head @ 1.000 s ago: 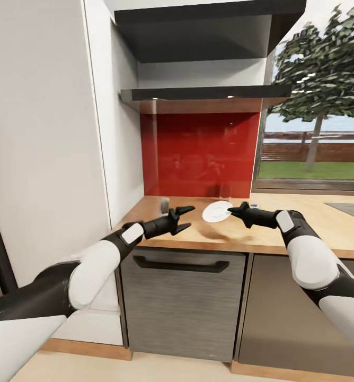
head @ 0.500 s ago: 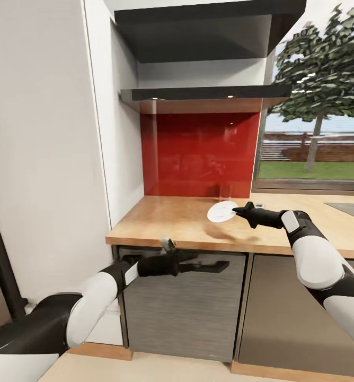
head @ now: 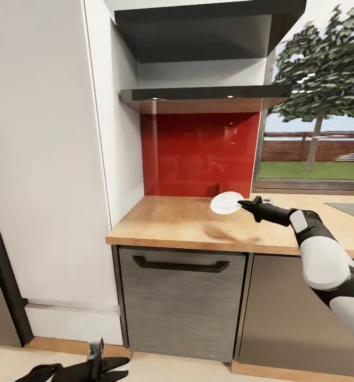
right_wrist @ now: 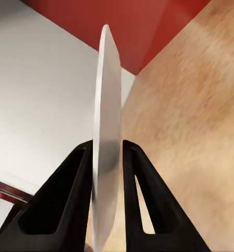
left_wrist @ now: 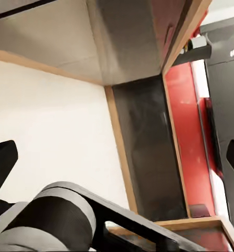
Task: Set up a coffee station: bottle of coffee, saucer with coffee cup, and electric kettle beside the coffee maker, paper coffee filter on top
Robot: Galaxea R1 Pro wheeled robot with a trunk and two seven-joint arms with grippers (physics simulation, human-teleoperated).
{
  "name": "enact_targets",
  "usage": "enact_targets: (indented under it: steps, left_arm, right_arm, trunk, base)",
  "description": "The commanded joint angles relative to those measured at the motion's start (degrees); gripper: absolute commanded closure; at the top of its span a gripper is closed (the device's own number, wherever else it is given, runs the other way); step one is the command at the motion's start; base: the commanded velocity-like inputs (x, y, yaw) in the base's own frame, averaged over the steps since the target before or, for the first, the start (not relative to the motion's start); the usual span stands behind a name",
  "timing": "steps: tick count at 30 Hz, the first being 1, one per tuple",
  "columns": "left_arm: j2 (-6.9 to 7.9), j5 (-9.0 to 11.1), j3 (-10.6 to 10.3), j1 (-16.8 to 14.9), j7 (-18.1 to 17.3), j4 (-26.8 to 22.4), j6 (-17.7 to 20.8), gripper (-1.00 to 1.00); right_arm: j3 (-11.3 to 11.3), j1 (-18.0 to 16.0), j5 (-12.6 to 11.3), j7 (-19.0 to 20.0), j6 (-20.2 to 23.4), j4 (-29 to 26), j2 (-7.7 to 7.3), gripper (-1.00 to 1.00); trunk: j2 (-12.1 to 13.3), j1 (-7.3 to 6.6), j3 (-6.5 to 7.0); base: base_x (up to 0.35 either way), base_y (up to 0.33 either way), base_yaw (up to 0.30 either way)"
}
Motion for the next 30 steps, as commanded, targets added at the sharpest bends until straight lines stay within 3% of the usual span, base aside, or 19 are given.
enact_targets:
  steps: [1,4,9,12,15,17,18,22,24,30]
  left_arm:
    - [0.66,-0.3,0.7,1.2,-0.2,0.0,0.2,-1.0]
    - [2.63,0.5,0.8,6.6,-0.2,0.0,-3.8,-1.0]
    - [4.74,4.4,1.0,14.0,-0.2,0.1,-6.6,-1.0]
    - [5.63,7.8,1.0,15.6,-0.2,0.1,-7.0,-1.0]
    - [6.01,9.3,1.0,16.3,0.5,0.1,-7.1,-1.0]
    - [6.06,9.8,1.0,16.4,5.7,0.0,-7.0,-1.0]
    - [6.06,9.8,1.0,16.4,6.3,0.0,-7.0,-1.0]
    - [5.99,10.0,1.1,16.5,8.4,0.0,-7.0,-1.0]
    - [5.94,10.0,1.1,16.5,8.8,0.0,-7.0,-1.0]
    - [5.83,10.0,1.1,16.5,9.0,0.0,-7.0,-1.0]
  right_arm:
    - [-0.5,-0.1,0.5,1.1,0.3,-0.1,-0.08,1.0]
    - [-0.4,0.1,0.5,2.8,0.4,-0.4,-0.36,1.0]
    - [-0.3,0.5,0.8,7.1,0.5,-0.7,-0.56,1.0]
    - [-0.3,0.6,1.0,9.2,0.5,-2.7,-0.8,1.0]
    - [-0.2,2.3,1.1,10.1,0.5,-5.2,-0.95,1.0]
    - [-0.1,5.0,1.2,11.3,0.5,-7.7,-0.95,1.0]
    - [0.2,5.7,1.2,11.7,0.5,-8.6,-0.95,1.0]
    - [8.7,12.5,1.0,15.7,0.8,-20.6,-0.7,1.0]
    - [13.1,15.7,0.8,19.5,3.4,-28.2,-0.32,1.0]
    - [15.0,18.6,0.7,22.8,5.0,-32.8,0.22,1.0]
  trunk:
    - [0.0,-0.01,-0.06]
    - [0.0,-0.01,-0.06]
    - [0.0,-0.01,-0.06]
    - [0.0,-0.01,-0.06]
    - [0.0,-0.01,-0.06]
    - [0.0,-0.01,-0.06]
    - [0.0,-0.01,-0.06]
    - [0.0,-0.01,-0.06]
    - [0.0,-0.01,-0.06]
    - [0.0,-0.01,-0.06]
  base:
    - [0.0,0.0,0.0]
    - [0.0,0.0,0.0]
    - [0.0,0.0,0.0]
    - [0.0,0.0,0.0]
    - [0.0,0.0,0.0]
    - [0.0,0.0,0.0]
    - [0.0,0.0,0.0]
    - [0.0,0.0,0.0]
    - [0.0,0.0,0.0]
    - [0.0,0.0,0.0]
